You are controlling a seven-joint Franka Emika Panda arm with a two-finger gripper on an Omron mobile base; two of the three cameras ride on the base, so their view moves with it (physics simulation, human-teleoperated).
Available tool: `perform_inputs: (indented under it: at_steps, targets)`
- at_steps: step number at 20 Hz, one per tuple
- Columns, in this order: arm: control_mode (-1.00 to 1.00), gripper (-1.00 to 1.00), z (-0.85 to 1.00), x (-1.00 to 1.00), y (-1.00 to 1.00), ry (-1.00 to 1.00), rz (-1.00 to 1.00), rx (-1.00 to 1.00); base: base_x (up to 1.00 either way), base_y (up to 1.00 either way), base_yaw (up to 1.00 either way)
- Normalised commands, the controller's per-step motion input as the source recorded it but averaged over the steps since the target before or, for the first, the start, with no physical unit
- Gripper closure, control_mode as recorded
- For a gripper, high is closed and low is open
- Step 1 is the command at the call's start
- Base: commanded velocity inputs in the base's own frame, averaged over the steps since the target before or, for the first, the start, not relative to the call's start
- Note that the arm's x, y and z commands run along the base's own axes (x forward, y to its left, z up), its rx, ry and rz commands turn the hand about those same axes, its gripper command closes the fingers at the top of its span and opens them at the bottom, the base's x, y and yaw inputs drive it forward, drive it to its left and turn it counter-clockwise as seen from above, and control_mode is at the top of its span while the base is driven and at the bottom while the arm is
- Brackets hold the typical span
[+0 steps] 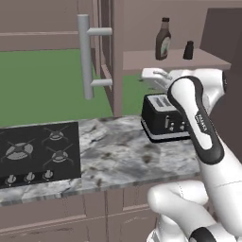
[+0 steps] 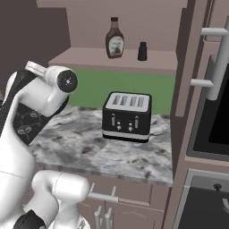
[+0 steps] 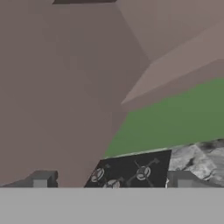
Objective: Move the syrup bottle and shaker from the cabinet to the dining counter.
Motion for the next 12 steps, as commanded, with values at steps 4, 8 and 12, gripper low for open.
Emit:
perform_inputs:
  at_steps: [4, 8, 12]
  targets:
    - [-1.00, -1.00, 0.00, 0.39, -0.54, 0.00, -0.16, -0.11, 0.00, 0.00, 0.00]
    - [-1.00, -1.00, 0.00, 0.35, -0.30, 0.00, -0.14, -0.16, 0.00, 0.00, 0.00]
    - [-1.00, -1.00, 0.06, 0.15, -0.31, 0.00, -0.23, -0.24, 0.00, 0.00, 0.00]
